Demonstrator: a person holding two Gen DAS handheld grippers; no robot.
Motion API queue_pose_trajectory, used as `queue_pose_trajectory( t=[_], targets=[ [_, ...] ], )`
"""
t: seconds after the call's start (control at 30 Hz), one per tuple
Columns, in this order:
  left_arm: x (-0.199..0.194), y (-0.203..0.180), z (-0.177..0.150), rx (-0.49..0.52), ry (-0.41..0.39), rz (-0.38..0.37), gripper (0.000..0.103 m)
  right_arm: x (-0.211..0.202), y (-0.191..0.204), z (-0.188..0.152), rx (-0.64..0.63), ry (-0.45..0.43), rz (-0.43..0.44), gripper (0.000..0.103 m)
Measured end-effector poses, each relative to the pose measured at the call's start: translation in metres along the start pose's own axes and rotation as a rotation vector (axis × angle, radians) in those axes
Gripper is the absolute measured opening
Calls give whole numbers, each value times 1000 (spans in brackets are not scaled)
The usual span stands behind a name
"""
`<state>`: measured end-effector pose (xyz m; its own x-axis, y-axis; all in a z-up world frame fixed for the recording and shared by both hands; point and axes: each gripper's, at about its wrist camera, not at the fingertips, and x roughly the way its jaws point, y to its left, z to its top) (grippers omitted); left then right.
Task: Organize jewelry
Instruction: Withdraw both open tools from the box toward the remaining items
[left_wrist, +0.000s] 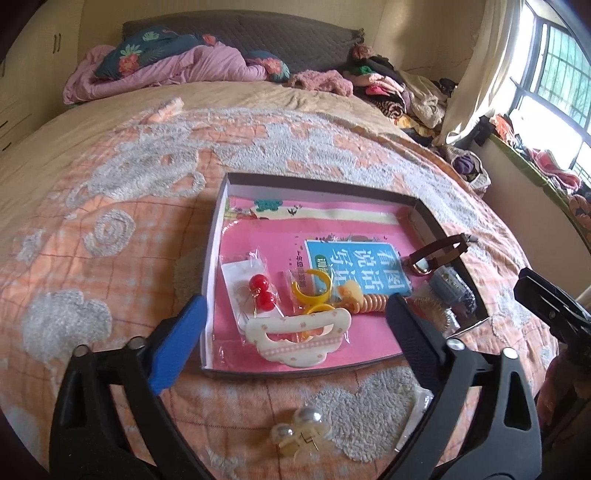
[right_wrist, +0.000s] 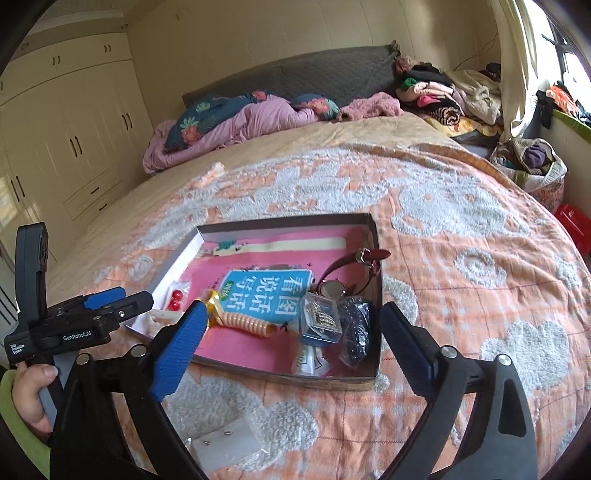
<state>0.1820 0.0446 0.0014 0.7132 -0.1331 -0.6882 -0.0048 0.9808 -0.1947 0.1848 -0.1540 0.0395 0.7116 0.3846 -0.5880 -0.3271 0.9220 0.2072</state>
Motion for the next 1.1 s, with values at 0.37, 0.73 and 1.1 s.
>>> queue_pose_trajectory(
  t=[0.37,0.73,1.1],
  targets=[
    [-31,-6,0,3,-37,3,93,-30,15,4,-28,-52,11,98],
    [-57,-6,-7,-8,-66,-4,93,-54,23,4,-38,-84,29,98],
    [-79,-5,-16,-8,-89,1,93,-70,39,0,-76,-101,44,98]
  ],
)
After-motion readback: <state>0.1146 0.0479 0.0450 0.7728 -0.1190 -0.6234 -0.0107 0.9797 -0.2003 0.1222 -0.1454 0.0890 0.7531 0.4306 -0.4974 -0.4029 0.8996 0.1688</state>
